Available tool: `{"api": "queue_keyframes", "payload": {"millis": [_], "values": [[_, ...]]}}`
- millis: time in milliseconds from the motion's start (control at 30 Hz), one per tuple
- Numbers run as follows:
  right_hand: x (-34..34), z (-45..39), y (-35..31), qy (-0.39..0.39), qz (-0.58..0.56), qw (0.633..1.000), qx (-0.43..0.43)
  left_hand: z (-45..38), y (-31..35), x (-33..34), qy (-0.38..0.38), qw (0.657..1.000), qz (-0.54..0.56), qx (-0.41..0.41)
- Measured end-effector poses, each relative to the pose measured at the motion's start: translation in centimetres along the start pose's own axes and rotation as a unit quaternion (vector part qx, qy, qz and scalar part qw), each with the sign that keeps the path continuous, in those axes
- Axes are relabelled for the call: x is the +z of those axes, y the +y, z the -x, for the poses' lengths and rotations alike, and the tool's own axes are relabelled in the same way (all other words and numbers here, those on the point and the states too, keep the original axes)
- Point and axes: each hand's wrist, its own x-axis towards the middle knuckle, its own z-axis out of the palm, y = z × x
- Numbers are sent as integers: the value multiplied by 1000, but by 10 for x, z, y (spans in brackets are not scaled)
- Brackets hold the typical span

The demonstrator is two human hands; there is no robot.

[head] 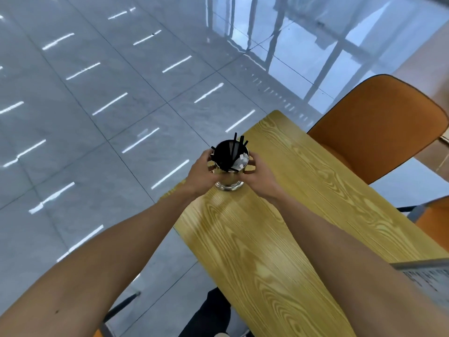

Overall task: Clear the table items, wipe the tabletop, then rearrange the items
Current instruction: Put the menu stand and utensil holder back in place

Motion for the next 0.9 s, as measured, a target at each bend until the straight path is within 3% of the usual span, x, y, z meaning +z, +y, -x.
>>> {"api": "queue_keyframes", "payload": {"millis": [467,900], "values": [[-110,147,58,190,-32,981,28,44,44,160,-150,986,-24,66],[-112,229,117,299,-50,946,113,92,31,228,-235,967,-40,87]]}}
